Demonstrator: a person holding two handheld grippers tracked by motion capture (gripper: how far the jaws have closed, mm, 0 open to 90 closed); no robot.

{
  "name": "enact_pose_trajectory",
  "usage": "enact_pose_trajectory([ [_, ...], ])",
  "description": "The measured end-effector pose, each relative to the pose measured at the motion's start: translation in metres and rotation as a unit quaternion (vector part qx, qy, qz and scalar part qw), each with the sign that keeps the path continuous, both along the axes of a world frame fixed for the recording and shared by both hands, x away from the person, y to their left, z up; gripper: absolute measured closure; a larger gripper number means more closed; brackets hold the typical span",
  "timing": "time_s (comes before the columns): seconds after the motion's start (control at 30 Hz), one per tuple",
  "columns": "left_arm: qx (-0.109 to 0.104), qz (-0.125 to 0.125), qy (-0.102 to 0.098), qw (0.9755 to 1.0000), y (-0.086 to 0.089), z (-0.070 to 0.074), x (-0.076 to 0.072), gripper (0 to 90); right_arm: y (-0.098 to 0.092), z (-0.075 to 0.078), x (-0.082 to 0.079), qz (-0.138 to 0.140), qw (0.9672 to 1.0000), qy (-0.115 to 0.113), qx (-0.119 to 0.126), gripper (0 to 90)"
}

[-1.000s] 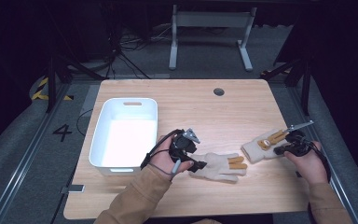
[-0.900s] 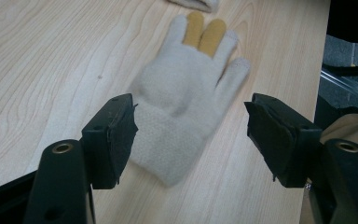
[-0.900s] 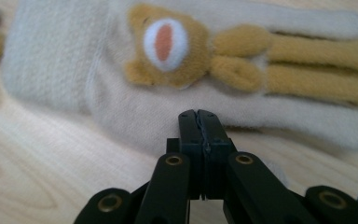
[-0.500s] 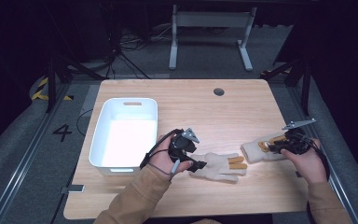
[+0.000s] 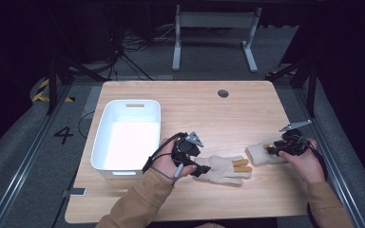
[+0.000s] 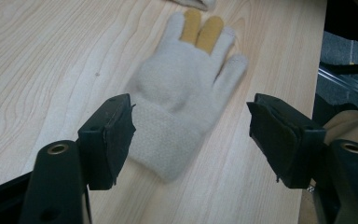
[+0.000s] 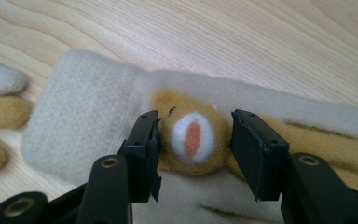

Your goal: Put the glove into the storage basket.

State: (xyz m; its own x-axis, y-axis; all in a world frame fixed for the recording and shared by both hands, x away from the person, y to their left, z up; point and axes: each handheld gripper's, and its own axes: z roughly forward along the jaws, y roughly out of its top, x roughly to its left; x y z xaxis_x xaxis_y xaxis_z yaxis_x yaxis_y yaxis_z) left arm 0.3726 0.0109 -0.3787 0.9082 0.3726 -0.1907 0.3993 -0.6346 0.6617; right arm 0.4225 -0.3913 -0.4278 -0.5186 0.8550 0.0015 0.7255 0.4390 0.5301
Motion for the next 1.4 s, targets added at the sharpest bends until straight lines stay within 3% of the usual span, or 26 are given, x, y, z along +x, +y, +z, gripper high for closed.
enact_pose_trajectory([
  [0.23,0.002,-0.002,0.000,1.0000,-0.001,-0.001,-0.001,31.1,0.004,-0.001,0.000,0.005,0.9997,-0.002,-0.022,67.4],
  [0.53,-0.002,0.002,0.001,1.0000,0.001,0.000,-0.001,31.2,0.004,0.005,-0.002,-0.005,0.9998,-0.010,-0.015,74.5],
  [0.97,-0.003,0.005,-0.003,1.0000,0.002,0.001,-0.001,31.3,0.008,0.049,-0.022,-0.023,0.9984,-0.050,0.011,75.2],
  [1.4,-0.003,0.006,-0.002,1.0000,0.004,0.003,-0.001,31.4,0.024,0.077,-0.039,-0.022,0.9961,-0.076,0.039,74.9],
])
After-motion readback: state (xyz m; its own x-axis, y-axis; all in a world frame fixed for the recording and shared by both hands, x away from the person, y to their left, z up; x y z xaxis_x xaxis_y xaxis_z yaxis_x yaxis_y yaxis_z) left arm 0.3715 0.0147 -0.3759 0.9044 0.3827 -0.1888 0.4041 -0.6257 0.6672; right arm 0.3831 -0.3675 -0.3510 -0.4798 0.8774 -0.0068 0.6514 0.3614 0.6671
